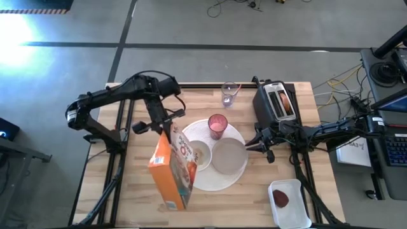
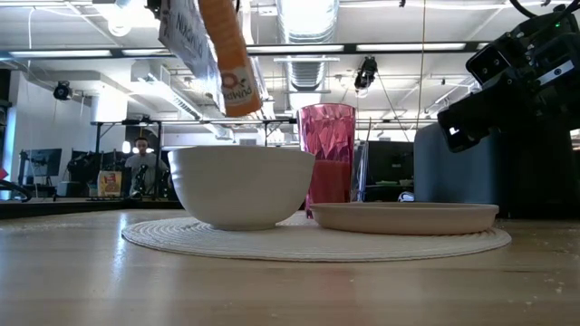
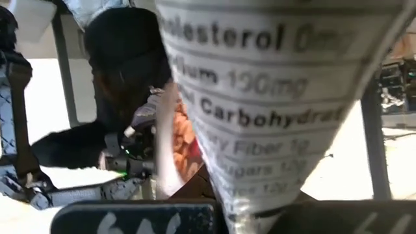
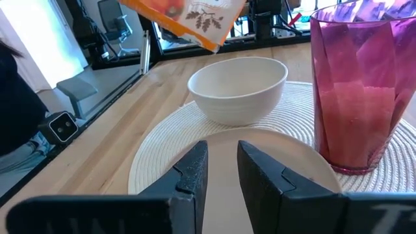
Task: Arrange a breakfast setting
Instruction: Pour the cereal from the cereal box into the white bowl
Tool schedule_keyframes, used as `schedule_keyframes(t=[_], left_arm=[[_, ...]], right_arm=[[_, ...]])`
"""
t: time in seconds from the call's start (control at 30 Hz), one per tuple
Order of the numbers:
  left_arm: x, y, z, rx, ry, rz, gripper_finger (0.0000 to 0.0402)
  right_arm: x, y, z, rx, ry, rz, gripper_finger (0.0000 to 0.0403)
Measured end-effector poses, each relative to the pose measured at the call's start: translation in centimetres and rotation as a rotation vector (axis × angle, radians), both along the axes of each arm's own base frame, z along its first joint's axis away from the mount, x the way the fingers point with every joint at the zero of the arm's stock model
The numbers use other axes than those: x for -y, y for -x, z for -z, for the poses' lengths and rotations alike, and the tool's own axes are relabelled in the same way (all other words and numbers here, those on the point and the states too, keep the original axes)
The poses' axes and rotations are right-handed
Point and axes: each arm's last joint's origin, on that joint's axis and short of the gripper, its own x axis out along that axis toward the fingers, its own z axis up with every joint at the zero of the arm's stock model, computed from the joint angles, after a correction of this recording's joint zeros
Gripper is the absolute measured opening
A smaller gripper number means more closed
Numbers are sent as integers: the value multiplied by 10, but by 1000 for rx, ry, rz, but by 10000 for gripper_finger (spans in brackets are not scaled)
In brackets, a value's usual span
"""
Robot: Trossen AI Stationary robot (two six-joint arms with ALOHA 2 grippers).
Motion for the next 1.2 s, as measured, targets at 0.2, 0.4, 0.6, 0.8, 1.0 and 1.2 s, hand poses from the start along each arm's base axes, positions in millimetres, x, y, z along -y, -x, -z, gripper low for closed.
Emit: schedule_keyframes(t=[0.2,0.4,0.6,0.8,1.0,1.2], left_arm=[[2,0,0,4,15,10,0],[1,0,0,4,12,7,0],[1,0,0,4,11,8,0],[1,0,0,4,11,8,0],[1,0,0,4,11,8,0],[1,0,0,4,11,8,0]], right_arm=[[0,0,0,0,0,0,78],[0,0,0,0,0,0,77],[0,0,0,0,0,0,73],[0,0,0,0,0,0,80],[0,0,0,0,0,0,79],[0,0,0,0,0,0,73]])
